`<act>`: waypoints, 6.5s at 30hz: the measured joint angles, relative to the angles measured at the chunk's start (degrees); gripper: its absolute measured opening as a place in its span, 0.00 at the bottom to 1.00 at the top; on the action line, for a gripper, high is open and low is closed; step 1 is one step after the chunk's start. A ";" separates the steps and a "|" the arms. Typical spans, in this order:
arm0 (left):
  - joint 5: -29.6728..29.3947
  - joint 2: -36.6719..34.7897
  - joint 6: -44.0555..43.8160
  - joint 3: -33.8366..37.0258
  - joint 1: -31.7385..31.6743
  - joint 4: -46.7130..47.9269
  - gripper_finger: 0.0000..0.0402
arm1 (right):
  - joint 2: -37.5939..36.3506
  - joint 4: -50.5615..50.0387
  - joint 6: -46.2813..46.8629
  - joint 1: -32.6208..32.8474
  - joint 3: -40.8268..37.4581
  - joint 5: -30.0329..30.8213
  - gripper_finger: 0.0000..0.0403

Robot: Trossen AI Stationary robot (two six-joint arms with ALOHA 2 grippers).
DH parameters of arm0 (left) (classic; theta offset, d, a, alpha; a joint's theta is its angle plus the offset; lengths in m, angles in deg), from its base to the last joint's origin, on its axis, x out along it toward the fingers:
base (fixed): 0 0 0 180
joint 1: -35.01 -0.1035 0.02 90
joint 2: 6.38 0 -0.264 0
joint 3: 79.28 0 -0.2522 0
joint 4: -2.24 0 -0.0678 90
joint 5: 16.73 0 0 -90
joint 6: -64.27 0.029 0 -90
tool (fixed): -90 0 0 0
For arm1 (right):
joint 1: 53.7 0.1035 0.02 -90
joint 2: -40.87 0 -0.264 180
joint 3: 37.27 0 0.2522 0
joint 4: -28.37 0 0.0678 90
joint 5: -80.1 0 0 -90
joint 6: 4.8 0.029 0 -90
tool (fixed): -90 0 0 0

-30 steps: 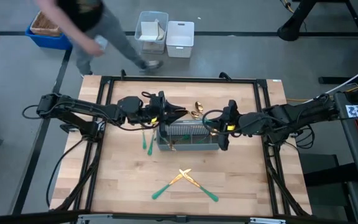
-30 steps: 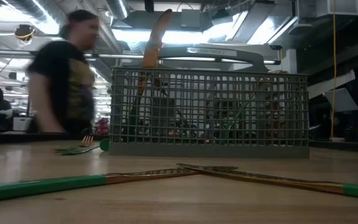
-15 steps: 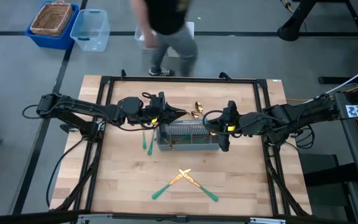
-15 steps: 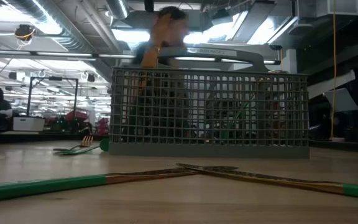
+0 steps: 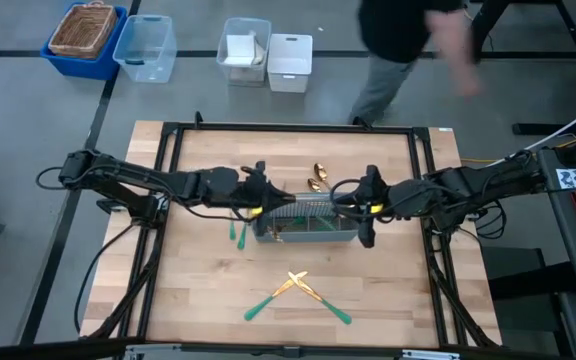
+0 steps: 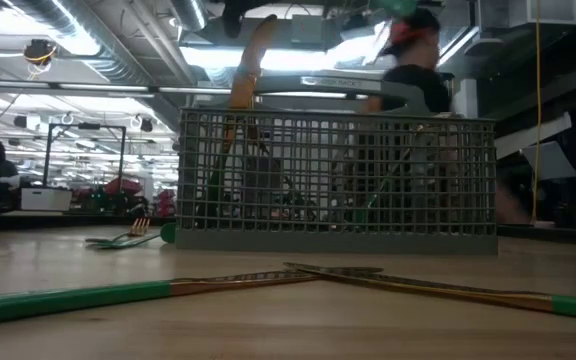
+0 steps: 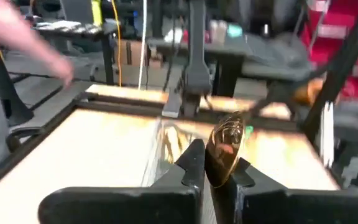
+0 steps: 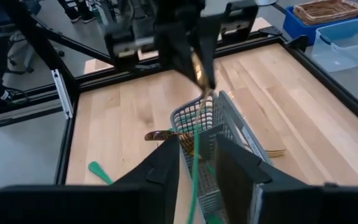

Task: Sort silverware
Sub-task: Put the green spoon into the gray utensil holder, then put the green knife into the gray utensil holder

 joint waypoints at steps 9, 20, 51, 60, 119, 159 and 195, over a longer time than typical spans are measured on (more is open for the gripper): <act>-4.41 2.52 6.03 0.00 0.34 2.16 0.01 | -0.22 -0.13 0.00 0.00 0.00 0.25 0.25; -4.62 10.77 11.06 -1.83 0.43 2.47 0.01 | -0.23 -0.48 -0.02 0.00 0.00 0.25 0.25; -4.60 5.70 4.09 -2.42 3.37 1.14 0.21 | 0.82 -0.50 6.04 0.00 -0.06 -9.87 0.25; -3.33 -2.25 -14.99 -2.43 7.46 9.83 0.21 | 6.98 -0.22 11.15 0.02 -0.11 -18.58 0.25; -1.43 24.91 -18.39 -2.36 27.19 13.48 0.21 | 45.00 8.68 31.96 8.33 -0.11 -12.77 0.25; 1.65 21.72 -25.45 -2.40 31.30 24.28 0.21 | 47.05 13.07 33.00 8.33 -0.11 -13.24 0.25; -13.40 17.53 -48.17 -2.38 41.89 40.29 0.21 | 49.04 13.67 32.98 10.58 0.02 -9.04 0.25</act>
